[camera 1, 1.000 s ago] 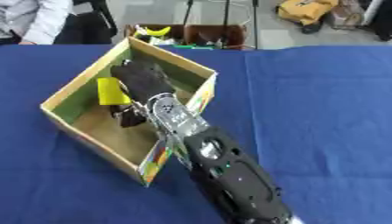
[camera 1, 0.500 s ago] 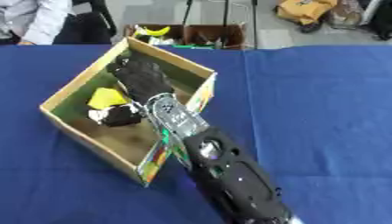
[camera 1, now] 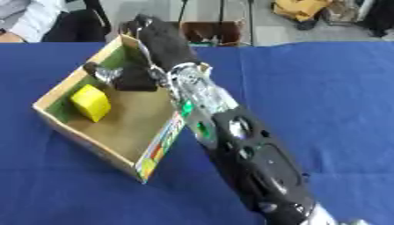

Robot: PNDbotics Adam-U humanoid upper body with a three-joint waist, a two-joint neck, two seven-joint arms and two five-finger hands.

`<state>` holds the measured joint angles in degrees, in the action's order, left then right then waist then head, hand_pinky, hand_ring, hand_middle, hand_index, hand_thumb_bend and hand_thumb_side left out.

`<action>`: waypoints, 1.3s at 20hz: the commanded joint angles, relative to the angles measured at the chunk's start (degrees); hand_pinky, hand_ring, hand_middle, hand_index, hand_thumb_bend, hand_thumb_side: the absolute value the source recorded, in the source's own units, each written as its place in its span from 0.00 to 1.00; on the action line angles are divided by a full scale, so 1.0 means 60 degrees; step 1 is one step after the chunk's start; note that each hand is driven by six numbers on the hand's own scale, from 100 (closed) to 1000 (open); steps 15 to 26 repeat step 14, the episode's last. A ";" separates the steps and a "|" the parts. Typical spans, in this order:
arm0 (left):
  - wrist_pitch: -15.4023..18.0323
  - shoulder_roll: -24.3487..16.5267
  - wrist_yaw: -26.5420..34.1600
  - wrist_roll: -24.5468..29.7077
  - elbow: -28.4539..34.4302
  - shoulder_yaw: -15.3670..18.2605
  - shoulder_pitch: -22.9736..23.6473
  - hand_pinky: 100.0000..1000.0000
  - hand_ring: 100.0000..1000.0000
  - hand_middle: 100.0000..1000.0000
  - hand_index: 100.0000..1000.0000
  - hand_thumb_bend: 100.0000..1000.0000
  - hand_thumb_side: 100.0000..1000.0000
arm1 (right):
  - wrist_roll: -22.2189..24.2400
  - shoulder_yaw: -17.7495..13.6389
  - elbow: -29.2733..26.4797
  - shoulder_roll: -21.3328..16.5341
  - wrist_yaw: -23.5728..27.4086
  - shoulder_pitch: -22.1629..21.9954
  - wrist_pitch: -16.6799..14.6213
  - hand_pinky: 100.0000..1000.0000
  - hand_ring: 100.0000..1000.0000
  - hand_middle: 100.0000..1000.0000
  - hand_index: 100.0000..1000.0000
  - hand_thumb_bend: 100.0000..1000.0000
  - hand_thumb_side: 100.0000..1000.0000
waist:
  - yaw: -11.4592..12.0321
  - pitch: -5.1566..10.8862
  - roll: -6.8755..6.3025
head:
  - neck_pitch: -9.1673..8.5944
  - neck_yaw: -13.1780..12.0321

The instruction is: Pick up objects on the table and place them in the box.

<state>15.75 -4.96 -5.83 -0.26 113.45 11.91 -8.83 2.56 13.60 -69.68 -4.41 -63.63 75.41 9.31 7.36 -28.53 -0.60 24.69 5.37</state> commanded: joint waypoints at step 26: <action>0.0021 -0.0098 -0.0042 -0.0262 0.0190 0.0244 0.0054 0.39 0.64 0.63 0.89 0.00 0.97 | -0.0336 -0.0565 -0.7206 -0.3489 0.5003 -0.2394 0.1945 0.75 0.79 0.74 0.78 0.04 0.84 | -0.0667 0.0477 -0.0331 | 0.0207 -0.0820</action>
